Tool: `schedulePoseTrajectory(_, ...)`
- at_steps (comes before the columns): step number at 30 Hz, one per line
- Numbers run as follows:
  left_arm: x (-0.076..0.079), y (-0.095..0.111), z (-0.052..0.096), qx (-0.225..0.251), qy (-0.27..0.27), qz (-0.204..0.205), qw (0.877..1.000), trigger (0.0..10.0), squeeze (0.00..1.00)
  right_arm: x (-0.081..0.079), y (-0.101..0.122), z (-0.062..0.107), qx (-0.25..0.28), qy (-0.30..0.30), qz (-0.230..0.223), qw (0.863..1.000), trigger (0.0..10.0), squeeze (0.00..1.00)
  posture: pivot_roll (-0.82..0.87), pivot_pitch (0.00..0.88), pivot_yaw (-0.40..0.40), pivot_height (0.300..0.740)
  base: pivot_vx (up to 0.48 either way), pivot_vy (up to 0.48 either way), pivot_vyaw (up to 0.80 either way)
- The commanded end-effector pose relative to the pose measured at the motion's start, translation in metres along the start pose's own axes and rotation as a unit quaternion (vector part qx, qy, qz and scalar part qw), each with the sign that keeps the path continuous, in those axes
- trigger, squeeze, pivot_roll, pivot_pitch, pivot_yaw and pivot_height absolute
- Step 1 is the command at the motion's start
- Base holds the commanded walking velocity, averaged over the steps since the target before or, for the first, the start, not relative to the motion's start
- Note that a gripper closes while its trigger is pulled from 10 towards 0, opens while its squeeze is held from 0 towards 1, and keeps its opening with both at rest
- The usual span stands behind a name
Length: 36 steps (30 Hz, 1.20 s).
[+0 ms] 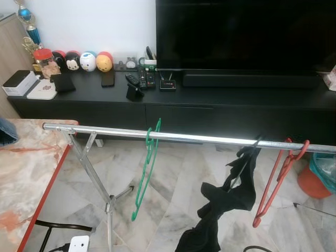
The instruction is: Hang hanger
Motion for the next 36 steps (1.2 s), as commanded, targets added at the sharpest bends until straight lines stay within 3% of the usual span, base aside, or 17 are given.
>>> schedulePoseTrajectory(1, -0.0001, -0.0027, 0.0004, -0.003, 0.0, 0.001, 1.0, 10.0, 0.0, 0.0018, -0.0034, 0.0013, -0.005, -0.002, 0.003, 1.0, 10.0, 0.0, 0.04, 0.0, -0.001, 0.74, 0.0, 0.0, 0.0)
schedulePoseTrajectory(13, -0.0023, -0.0043, 0.0011, -0.005, 0.003, -0.003, 1.0, 10.0, 0.0, -0.0003, -0.0042, 0.0012, -0.007, 0.001, 0.004, 1.0, 10.0, 0.0, 0.05, 0.0, 0.002, 0.74, 0.0, 0.0, 0.0)
schedulePoseTrajectory(36, 0.001, -0.0042, 0.0004, -0.004, 0.0, 0.007, 1.0, 10.0, 0.0, 0.0029, -0.0036, 0.0015, -0.007, -0.001, 0.009, 1.0, 10.0, 0.0, 0.05, 0.0, -0.013, 0.74, -0.247, 0.0, 0.0)
Point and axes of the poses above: a point about 5 cm out from each wrist's last joint towards the gripper, its own z axis pointing back from the gripper into the wrist, its own y axis along the axis of the wrist's last joint, x = y × z, the point moved 2 cm from there along -z, pointing out of the wrist towards the gripper, and after that the axes turned 9 degrees about z, right-handed, at the moved point
